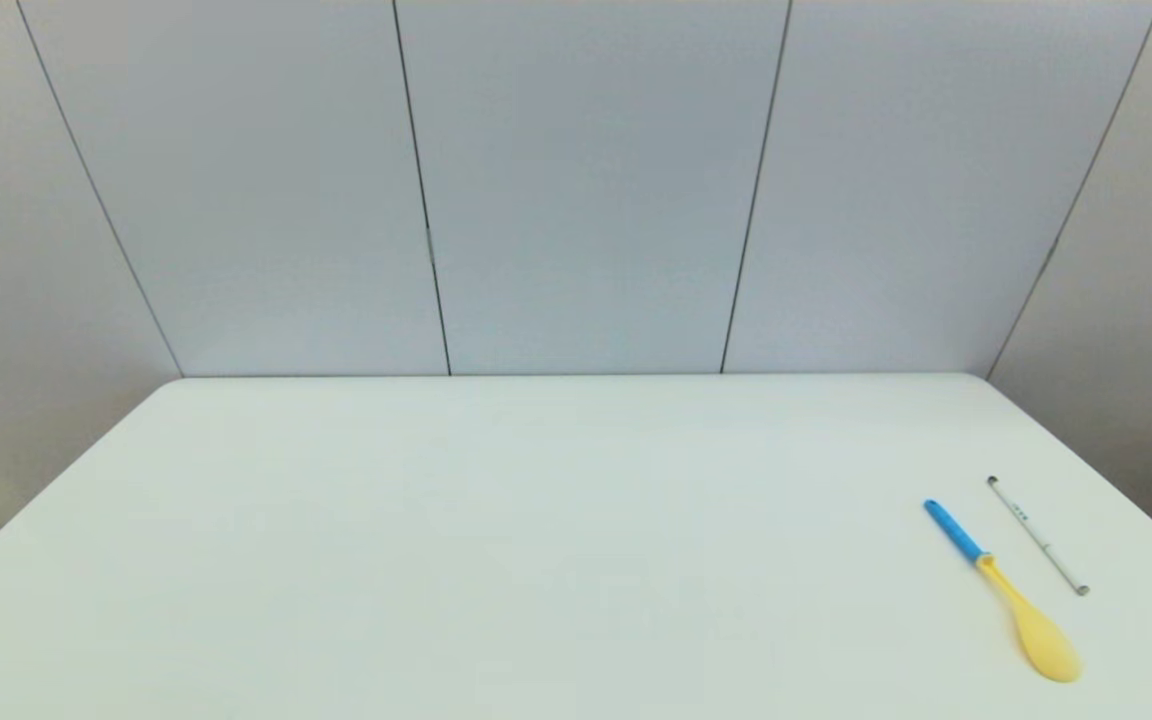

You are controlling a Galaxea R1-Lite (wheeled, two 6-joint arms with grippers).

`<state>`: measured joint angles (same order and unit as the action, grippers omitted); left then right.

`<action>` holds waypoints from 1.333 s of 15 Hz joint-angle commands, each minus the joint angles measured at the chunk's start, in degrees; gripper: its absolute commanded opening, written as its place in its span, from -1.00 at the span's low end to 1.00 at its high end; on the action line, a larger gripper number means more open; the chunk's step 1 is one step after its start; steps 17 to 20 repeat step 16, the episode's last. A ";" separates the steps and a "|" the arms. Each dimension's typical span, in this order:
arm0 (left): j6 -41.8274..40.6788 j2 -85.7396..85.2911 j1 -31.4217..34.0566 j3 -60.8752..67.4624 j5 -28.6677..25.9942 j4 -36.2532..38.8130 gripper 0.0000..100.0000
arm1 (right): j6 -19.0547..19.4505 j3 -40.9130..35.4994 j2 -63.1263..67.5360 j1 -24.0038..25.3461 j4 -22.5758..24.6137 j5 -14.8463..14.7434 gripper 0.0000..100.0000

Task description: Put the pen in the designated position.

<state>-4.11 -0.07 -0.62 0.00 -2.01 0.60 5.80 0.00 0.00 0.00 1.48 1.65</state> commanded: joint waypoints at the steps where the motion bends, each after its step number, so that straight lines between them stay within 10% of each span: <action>1: -0.02 0.07 0.01 0.62 -0.01 0.02 1.00 | 0.00 -0.79 0.00 0.00 0.02 0.02 1.00; 20: -0.02 0.07 0.01 0.62 -0.01 0.02 1.00 | -0.18 -0.79 0.00 0.00 0.02 0.02 1.00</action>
